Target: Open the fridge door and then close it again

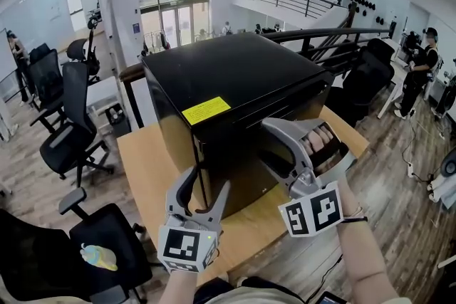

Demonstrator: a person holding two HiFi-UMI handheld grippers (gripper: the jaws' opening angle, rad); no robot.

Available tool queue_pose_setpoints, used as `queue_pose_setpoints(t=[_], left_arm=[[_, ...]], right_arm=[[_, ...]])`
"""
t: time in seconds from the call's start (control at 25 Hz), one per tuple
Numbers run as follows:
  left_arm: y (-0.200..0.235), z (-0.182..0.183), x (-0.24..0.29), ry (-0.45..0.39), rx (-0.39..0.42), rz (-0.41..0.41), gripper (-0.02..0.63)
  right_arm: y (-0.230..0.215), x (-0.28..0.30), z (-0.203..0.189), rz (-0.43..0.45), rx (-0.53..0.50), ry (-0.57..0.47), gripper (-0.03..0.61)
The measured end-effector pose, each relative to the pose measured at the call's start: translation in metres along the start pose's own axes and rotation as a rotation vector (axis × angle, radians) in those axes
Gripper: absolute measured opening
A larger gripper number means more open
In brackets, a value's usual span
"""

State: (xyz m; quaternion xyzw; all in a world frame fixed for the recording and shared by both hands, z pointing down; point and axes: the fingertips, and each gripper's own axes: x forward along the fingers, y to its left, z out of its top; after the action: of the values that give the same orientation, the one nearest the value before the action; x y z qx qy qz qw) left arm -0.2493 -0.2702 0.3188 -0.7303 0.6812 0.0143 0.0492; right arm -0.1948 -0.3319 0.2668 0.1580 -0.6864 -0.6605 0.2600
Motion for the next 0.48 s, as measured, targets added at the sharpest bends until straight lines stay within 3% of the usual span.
queue_pose_setpoints(t=[0.32,0.48], left_arm=[[-0.001,-0.005,0.007,-0.014,0.002,-0.022,0.242],[0.004,-0.003,0.008,-0.025,0.003,-0.004,0.228]], right_arm=[[0.008,0.016,0.001,0.085,0.0,-0.005,0.345],[0.012,0.017,0.0,0.134,-0.002,-0.005,0.317]])
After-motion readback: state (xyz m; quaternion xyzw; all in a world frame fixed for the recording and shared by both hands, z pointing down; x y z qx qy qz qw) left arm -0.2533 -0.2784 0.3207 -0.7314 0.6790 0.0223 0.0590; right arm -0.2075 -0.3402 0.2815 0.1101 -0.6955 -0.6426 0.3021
